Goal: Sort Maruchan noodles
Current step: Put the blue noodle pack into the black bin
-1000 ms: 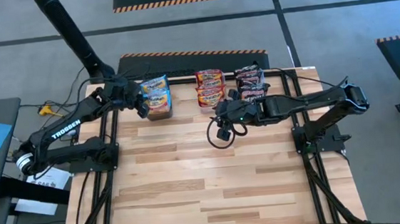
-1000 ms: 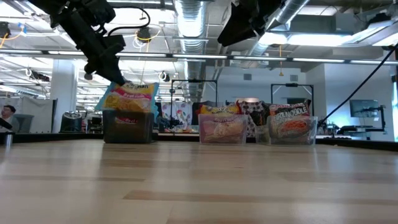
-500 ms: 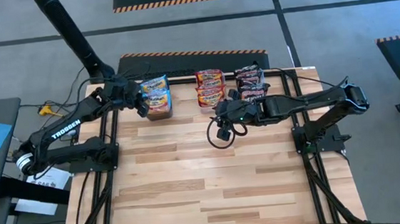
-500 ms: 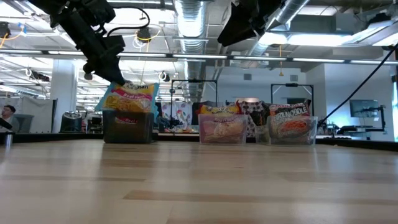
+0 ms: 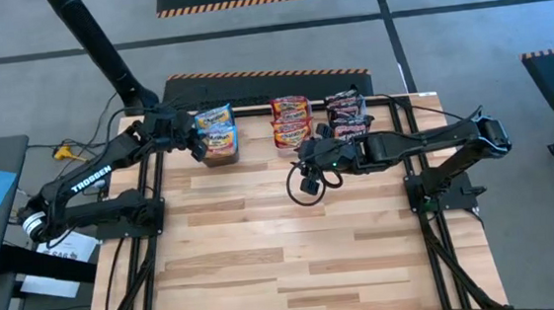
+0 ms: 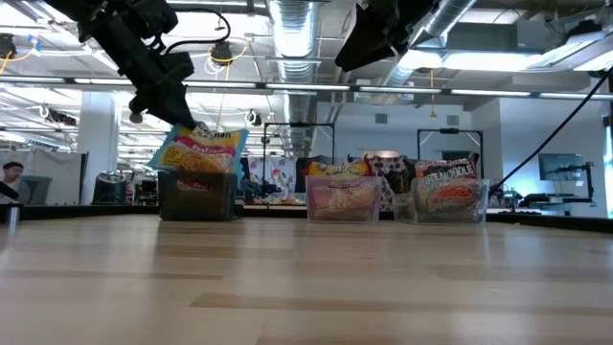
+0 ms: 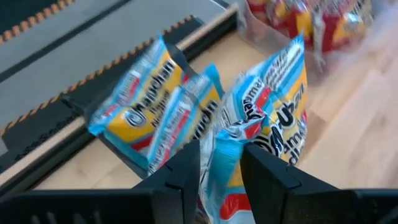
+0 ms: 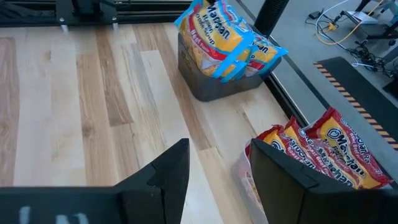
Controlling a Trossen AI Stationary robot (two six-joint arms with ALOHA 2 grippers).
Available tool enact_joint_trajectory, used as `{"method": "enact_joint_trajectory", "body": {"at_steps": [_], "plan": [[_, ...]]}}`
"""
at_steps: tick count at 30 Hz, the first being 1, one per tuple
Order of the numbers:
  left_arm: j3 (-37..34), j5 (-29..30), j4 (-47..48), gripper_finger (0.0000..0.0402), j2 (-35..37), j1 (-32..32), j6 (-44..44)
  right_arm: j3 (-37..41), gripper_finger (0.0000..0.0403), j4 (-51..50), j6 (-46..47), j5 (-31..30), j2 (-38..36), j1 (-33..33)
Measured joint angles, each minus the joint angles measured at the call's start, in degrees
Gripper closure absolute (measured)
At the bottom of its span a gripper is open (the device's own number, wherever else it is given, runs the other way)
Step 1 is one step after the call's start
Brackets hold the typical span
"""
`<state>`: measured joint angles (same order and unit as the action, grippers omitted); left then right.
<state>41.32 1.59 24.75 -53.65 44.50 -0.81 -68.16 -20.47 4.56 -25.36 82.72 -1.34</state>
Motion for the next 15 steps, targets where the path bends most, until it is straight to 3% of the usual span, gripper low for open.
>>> {"method": "enact_joint_trajectory", "body": {"at_steps": [15], "plan": [[0.1, 2.2, -0.2, 0.0301, 0.0, 0.0, 1.2, 0.0, 0.0212, 0.0, 0.0, 0.0, 0.0, -0.2]]}}
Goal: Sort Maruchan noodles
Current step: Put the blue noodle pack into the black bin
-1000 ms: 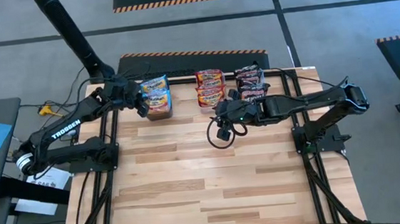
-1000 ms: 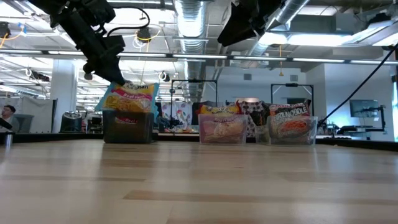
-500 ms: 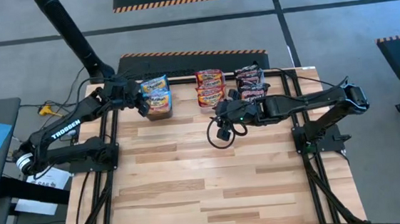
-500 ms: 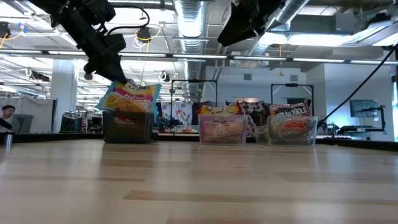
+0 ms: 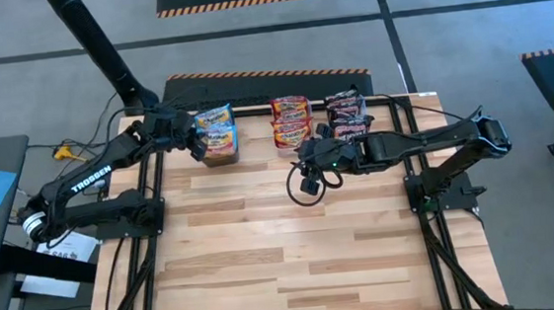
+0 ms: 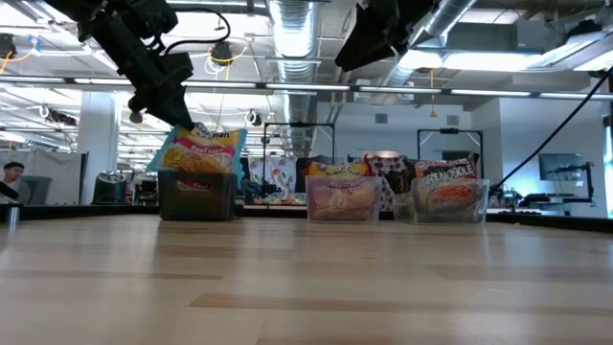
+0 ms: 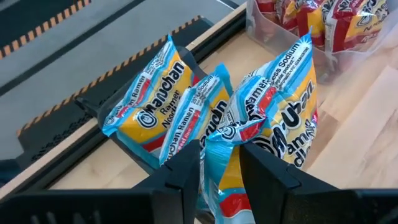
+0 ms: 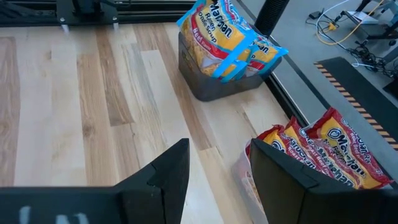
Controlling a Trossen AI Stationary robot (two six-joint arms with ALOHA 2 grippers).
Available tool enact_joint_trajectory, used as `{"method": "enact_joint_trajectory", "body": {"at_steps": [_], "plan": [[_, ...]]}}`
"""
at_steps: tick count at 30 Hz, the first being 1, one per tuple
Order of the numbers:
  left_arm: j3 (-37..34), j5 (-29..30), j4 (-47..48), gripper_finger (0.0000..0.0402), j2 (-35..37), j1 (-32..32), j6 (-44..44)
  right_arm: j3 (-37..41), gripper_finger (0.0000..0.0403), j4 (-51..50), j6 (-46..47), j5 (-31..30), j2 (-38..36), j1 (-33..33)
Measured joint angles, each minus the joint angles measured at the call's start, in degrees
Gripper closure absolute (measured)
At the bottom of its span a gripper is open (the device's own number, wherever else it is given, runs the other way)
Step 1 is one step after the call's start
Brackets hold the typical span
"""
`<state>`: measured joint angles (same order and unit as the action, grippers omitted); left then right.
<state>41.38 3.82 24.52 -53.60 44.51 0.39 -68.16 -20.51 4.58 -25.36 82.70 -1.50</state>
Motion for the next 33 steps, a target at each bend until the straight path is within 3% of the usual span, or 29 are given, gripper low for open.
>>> {"method": "enact_joint_trajectory", "body": {"at_steps": [6, 16, 33], "plan": [[0.0, -3.5, 0.6, 0.0291, -0.4, 0.0, -1.1, 0.0, 0.0212, 0.0, 0.0, 0.0, 0.0, 0.0], [0.0, -3.1, 0.1, 0.0241, 0.4, 0.0, -1.0, 0.0, 0.0212, -0.2, 0.0, 0.0, 0.0, 0.0], [0.1, -0.3, -3.6, 0.0239, 4.4, 2.1, 1.9, 0.0, 0.0212, -0.3, 0.0, 0.0, 0.0, 0.0]]}}
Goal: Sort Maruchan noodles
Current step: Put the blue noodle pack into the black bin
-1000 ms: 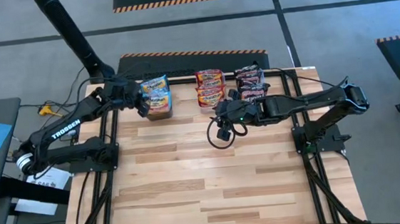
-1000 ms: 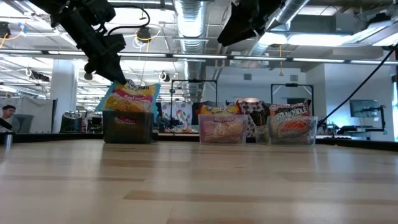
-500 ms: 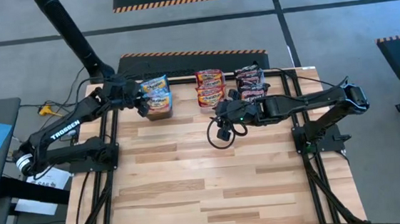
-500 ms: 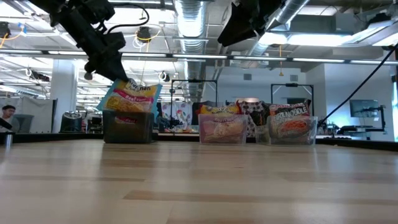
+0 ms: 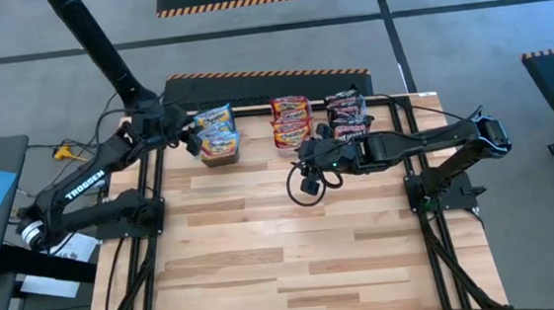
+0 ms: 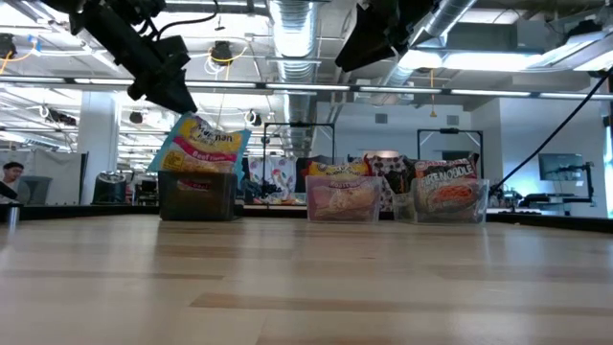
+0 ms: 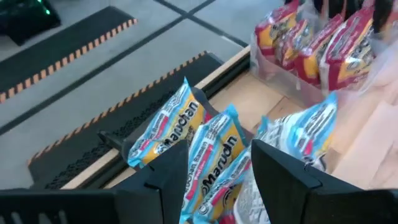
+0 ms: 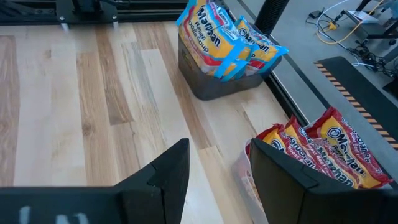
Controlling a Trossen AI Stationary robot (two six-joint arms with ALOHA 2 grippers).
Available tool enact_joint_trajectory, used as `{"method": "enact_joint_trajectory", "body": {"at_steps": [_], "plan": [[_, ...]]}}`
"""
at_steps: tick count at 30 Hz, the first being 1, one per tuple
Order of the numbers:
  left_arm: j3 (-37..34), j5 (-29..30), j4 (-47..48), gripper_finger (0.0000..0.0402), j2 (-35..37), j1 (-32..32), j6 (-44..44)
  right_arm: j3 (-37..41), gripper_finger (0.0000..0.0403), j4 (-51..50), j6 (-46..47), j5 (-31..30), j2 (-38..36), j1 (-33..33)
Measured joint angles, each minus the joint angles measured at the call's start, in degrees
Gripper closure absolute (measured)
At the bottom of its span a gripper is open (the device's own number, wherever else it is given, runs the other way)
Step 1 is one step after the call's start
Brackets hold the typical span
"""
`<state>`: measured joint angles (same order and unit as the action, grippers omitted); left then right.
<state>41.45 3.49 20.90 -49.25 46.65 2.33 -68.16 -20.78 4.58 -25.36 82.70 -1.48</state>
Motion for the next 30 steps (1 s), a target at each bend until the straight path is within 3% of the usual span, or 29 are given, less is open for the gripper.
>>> {"method": "enact_joint_trajectory", "body": {"at_steps": [2, 5, 7, 14, 16, 23, 30], "plan": [[0.0, -2.4, -0.2, 0.0244, 0.9, 0.0, -1.9, 0.0, 0.0212, 0.0, 0.0, 0.0, 0.0, 0.0], [0.0, -15.0, -1.3, 0.0264, 3.0, -0.6, -5.4, 0.0, 0.0212, -0.1, 0.0, 0.0, 0.0, 0.0], [0.0, -20.3, -1.3, 0.0280, 4.6, -1.4, -6.3, 0.0, 0.0212, -0.1, 0.0, 0.0, 0.0, 0.0], [0.0, -23.2, -1.0, 0.0320, 7.0, -5.6, -6.6, 0.0, 0.0212, -0.1, 0.0, 0.0, 0.0, 0.5], [-0.5, -22.2, 0.7, 0.0326, 5.6, -7.5, -6.8, 0.0, 0.0212, -0.1, 0.4, 0.0, 0.0, 0.5], [-2.3, -7.3, 2.0, 0.0343, -2.1, -12.0, -9.2, 0.0, 0.0212, -0.1, 2.5, 0.0, 0.0, 0.5], [-2.3, -5.8, 1.7, 0.0350, -6.4, -13.7, -10.1, 0.0, 0.0212, -0.2, 2.5, 0.0, 0.0, 0.5]]}}
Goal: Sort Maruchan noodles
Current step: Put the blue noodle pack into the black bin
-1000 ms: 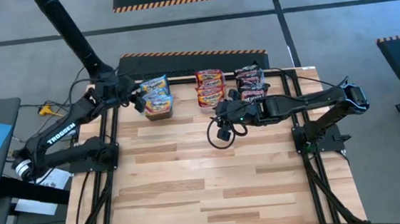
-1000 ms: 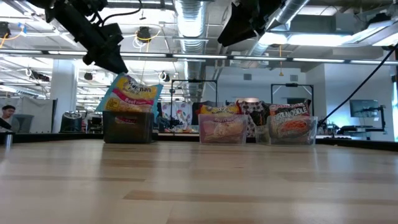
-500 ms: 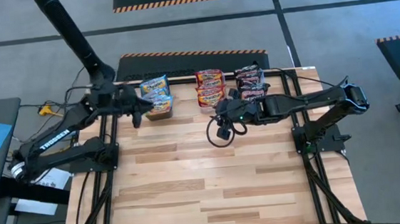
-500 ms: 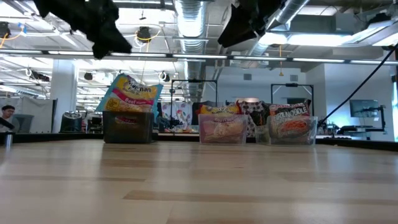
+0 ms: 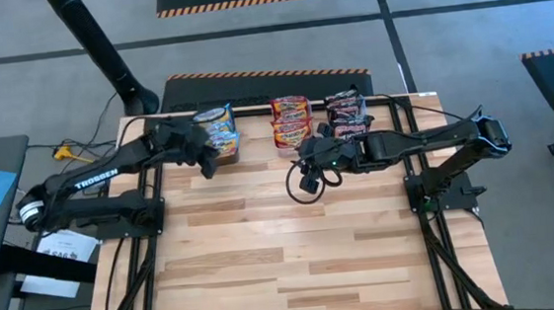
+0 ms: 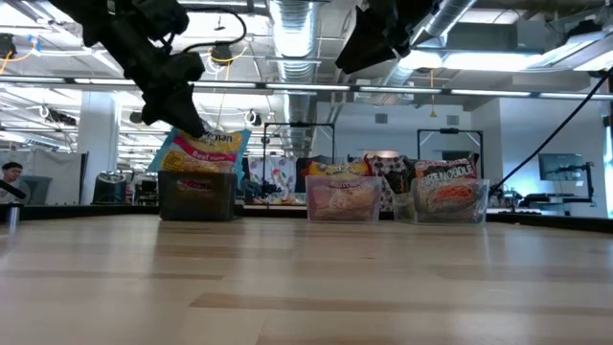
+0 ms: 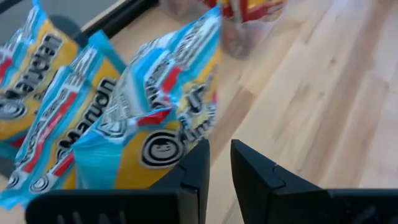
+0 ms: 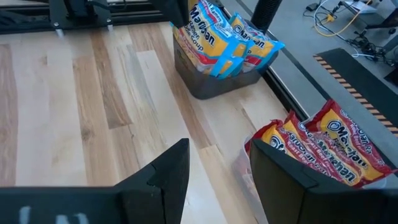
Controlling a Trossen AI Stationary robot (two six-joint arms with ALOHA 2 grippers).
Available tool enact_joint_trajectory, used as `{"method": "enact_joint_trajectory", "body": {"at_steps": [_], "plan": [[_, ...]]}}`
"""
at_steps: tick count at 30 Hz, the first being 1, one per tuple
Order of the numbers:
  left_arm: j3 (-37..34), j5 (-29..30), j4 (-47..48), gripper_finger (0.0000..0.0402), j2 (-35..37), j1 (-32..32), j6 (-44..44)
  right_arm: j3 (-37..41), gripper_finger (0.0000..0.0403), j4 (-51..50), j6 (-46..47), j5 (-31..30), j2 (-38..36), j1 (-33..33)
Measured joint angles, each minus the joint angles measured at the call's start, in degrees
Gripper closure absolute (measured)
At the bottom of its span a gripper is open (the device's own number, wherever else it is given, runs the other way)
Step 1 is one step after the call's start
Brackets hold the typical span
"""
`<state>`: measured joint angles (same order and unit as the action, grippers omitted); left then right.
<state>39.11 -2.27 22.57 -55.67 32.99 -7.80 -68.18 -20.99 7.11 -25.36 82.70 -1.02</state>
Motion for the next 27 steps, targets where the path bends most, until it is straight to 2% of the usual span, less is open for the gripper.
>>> {"method": "enact_joint_trajectory", "body": {"at_steps": [6, 18, 23, 27], "plan": [[0.0, 4.0, 0.6, 0.0350, -3.5, -0.1, -1.5, 0.0, 0.0212, -0.7, 0.0, 0.0, 0.0, 0.0], [0.1, 7.4, -0.6, 0.0350, -9.8, -0.1, -1.9, 0.0, 0.0212, -2.0, 0.0, 0.0, 0.0, 0.0], [0.1, 11.0, -3.0, 0.0350, -11.1, 0.0, -1.9, 0.0, 0.0212, -2.1, 0.0, 0.0, 0.0, 0.0], [0.1, 11.3, -4.5, 0.0350, -11.1, 0.4, -2.4, 0.0, 0.0212, -2.1, 0.0, 0.0, 0.0, 0.0]]}}
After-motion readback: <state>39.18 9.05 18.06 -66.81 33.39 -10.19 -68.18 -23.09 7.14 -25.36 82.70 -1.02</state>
